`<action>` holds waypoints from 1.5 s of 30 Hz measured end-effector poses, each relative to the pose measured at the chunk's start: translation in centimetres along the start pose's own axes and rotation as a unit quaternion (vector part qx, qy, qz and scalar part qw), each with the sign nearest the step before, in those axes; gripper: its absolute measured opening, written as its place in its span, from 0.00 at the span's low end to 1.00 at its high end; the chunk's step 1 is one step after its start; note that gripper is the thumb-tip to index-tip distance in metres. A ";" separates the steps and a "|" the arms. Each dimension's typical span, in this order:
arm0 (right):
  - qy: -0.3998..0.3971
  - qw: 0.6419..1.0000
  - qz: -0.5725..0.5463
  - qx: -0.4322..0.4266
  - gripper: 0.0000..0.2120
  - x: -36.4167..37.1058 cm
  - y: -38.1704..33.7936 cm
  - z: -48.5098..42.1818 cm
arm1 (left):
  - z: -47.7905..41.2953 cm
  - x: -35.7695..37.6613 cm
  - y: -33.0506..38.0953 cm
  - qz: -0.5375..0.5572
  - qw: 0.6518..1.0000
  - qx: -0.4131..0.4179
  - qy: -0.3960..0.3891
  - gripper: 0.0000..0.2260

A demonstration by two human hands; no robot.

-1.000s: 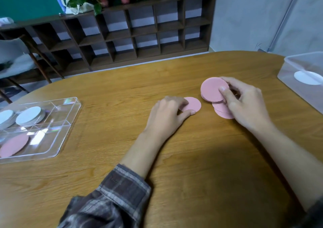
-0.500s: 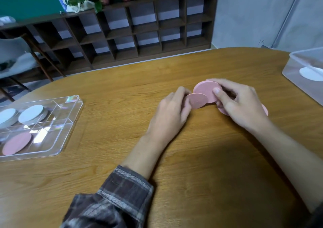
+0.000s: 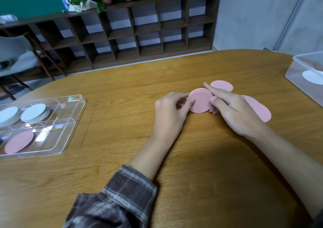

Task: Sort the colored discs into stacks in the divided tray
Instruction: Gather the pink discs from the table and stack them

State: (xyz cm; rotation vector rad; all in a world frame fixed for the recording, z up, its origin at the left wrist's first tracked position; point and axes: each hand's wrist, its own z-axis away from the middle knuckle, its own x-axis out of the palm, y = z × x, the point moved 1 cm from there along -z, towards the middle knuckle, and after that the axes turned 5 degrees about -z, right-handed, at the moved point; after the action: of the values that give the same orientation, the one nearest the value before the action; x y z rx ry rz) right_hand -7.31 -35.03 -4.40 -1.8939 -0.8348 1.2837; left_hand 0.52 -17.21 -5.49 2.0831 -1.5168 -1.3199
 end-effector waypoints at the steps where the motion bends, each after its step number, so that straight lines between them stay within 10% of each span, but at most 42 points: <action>1: -0.005 1.000 0.021 0.000 0.21 0.1 -0.2 0.1 | 0.0 -0.1 0.1 -0.007 1.000 0.007 0.004 0.08; 45: 0.240 0.968 0.059 0.043 0.10 -9.6 6.1 1.7 | -0.4 9.4 6.1 -0.066 0.944 0.205 -0.252 0.20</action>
State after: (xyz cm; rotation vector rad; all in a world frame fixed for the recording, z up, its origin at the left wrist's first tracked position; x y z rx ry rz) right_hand -11.06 -45.86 -5.06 -2.0836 -0.4112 0.8484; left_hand -2.53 -27.99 -6.19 2.2242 -2.0373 -1.8256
